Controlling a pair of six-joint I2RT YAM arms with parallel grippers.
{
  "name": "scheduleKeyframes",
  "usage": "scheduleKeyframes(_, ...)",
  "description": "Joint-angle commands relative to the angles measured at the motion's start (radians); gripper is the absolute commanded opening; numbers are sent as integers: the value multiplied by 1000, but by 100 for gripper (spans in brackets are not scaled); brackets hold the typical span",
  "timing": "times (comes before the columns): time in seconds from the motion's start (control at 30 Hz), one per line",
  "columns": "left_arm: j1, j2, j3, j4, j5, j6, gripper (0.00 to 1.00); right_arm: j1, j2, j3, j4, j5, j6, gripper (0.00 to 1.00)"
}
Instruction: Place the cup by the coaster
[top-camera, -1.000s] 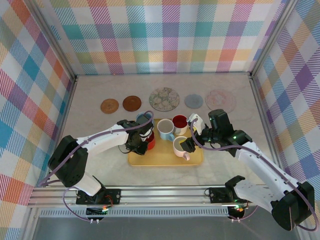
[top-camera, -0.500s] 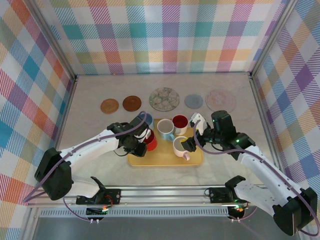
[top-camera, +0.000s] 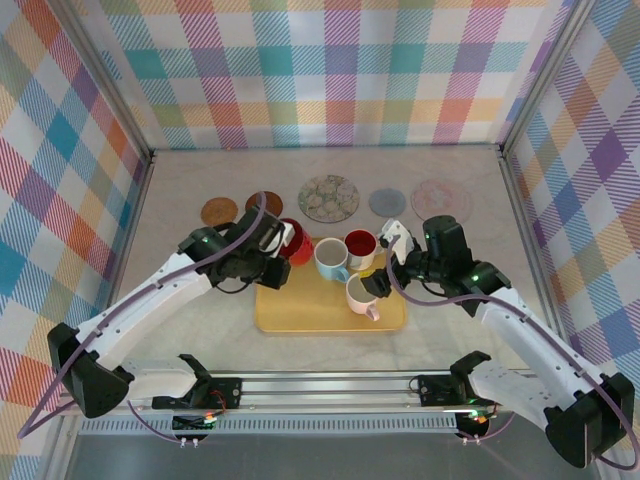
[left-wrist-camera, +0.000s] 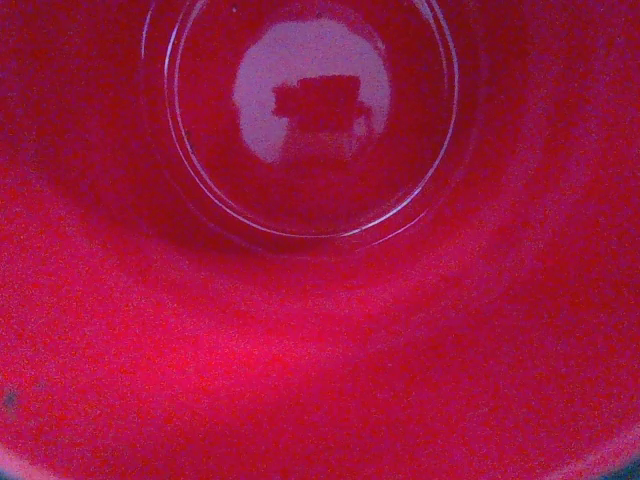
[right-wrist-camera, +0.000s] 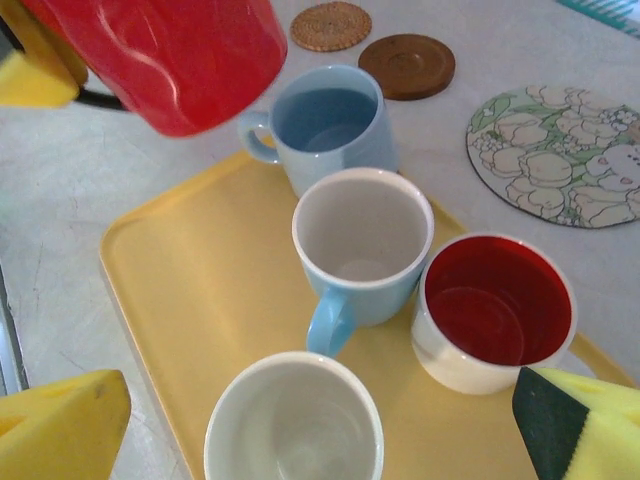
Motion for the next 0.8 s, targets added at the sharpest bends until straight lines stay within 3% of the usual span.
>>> scheduleKeyframes(0.0,2,28,135,-76,-65,3,0,9,35,66,52,-10,3,99)
scheduleKeyframes(0.33,152,193,433,-288,-93,114,0,10,150,141,167,-75,34,99)
scheduleKeyframes(0.77,432,267,391,-142,-66,194,0,58,350,301,252,-134,91,99)
